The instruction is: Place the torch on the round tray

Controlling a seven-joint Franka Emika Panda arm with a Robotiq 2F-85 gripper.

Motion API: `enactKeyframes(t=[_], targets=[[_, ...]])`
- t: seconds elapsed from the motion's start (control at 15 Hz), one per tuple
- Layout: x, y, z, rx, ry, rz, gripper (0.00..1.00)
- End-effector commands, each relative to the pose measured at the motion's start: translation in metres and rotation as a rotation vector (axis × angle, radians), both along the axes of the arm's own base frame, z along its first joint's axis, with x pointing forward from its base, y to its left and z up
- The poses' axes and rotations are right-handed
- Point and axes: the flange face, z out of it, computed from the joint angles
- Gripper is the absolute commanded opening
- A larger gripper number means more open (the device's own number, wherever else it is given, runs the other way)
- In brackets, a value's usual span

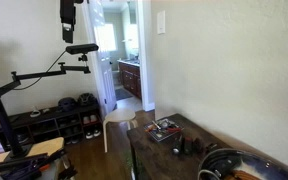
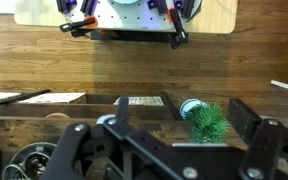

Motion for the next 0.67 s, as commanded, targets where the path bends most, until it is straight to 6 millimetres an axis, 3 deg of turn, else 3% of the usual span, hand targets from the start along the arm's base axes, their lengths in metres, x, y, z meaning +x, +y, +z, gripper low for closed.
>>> enactKeyframes(t=[0.0, 0.6], targets=[[0.0002, -0.0001, 0.0006, 0.0, 0.001, 0.0, 1.0], [0.0055, -0.0036, -0.0086, -0.001, -0.011, 0.005, 1.0]])
